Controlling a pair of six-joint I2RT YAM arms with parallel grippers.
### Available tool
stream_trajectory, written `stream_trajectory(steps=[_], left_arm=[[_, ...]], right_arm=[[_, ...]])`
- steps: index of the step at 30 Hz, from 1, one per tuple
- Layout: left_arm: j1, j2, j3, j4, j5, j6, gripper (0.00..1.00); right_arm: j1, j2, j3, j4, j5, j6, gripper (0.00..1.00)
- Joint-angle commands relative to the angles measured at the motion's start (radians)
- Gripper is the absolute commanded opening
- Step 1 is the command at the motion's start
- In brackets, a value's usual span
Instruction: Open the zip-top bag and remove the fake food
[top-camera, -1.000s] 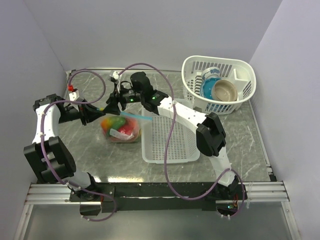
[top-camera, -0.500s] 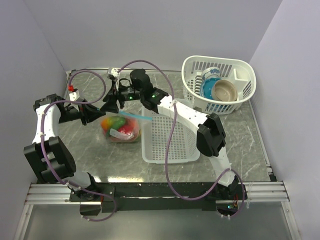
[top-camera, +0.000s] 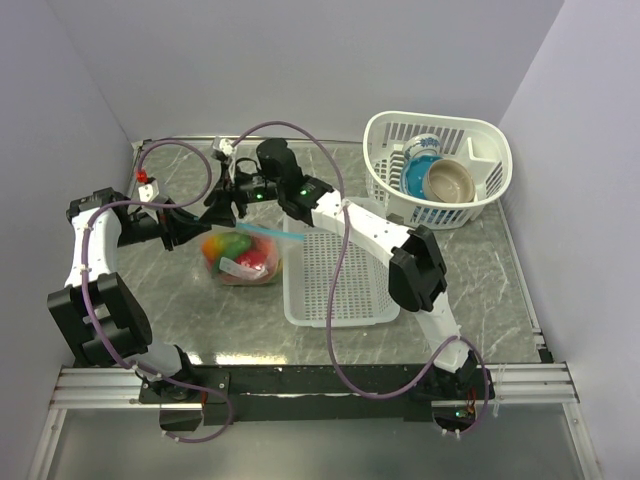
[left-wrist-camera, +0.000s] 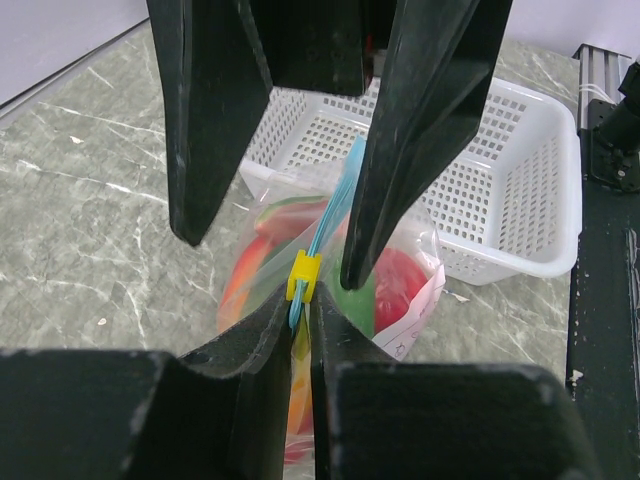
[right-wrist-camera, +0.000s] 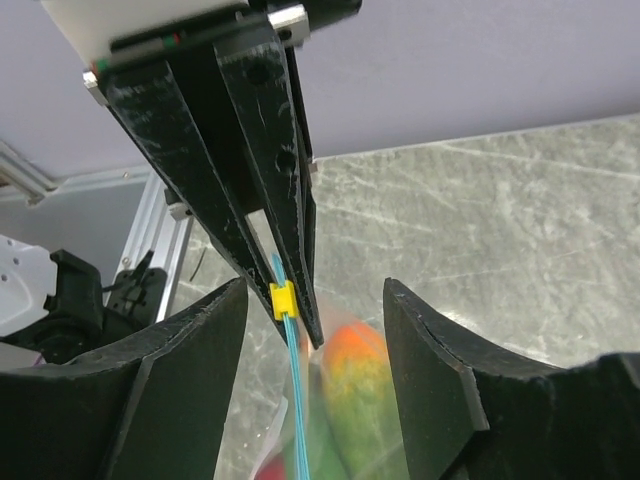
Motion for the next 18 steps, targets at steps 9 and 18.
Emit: stream_trajectory(steps=[9,18], left_arm=[[-0.004,-0.01,0.016,-0.043,0.131,0.017,0.16],[-0.002,-0.002,0.004,-0.042,0.124,0.025,0.16]], right_arm=[[0.018,0.024,0.047,0.011,-0.04,0.007,0.45],[0.019,-0.004,0.004,0.042,-0.032,0.004,0.15]])
